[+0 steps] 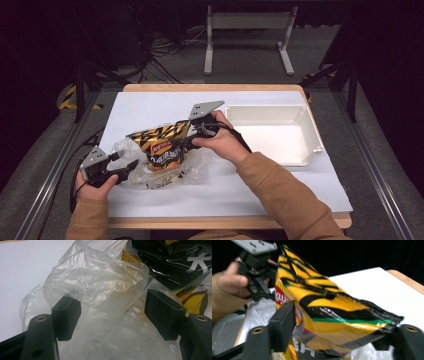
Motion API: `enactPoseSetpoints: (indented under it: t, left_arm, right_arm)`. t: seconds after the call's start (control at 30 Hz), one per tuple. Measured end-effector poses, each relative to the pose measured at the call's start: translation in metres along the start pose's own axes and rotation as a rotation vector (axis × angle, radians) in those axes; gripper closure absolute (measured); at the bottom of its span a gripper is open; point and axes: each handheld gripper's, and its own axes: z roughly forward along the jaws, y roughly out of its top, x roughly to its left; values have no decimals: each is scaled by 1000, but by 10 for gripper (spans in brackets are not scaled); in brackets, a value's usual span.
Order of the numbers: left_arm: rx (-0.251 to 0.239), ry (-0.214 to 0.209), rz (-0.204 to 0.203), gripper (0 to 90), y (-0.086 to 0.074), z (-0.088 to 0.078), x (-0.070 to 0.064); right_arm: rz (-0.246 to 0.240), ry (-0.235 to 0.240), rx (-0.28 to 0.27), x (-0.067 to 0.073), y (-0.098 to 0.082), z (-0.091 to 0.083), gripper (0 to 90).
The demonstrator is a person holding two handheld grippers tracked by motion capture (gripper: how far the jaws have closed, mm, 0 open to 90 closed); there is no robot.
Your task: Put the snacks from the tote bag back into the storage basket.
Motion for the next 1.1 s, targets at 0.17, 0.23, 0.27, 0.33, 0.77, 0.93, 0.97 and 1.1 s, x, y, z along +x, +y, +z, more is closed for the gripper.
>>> enactPoseSetpoints:
  t: [0.17, 0.23, 0.27, 0.33, 0.77, 0.93, 0.97, 1.1]
  left_arm:
    - [-4, 3, 6, 302, 0, 0, 0]
    - [-8, 5, 6, 302, 0, -1, 0]
    - [-13, 11, 3, 302, 0, -1, 0]
    - [-18, 12, -1, 301, 0, -2, 0]
    - [-43, 35, -4, 296, 1, -5, 0]
    - [-62, 60, -7, 266, 4, -10, -1]
    - [-70, 66, -10, 252, 4, -11, -2]
    - [-97, 95, -5, 181, 9, -18, -6]
  right_arm:
    - [-56, 3, 37, 3, 3, -5, 617]
    - [-72, 9, 47, 6, 5, -6, 695]
    - [-80, 15, 52, 8, 6, -7, 733]
    - [-88, 24, 54, 11, 7, -8, 777]
    - [-102, -7, 47, 22, 15, -10, 898]
    - [-90, -11, 28, 23, 20, -14, 898]
    - [-86, -7, 21, 23, 21, -16, 898]
    - [-82, -5, 1, 24, 26, -20, 898]
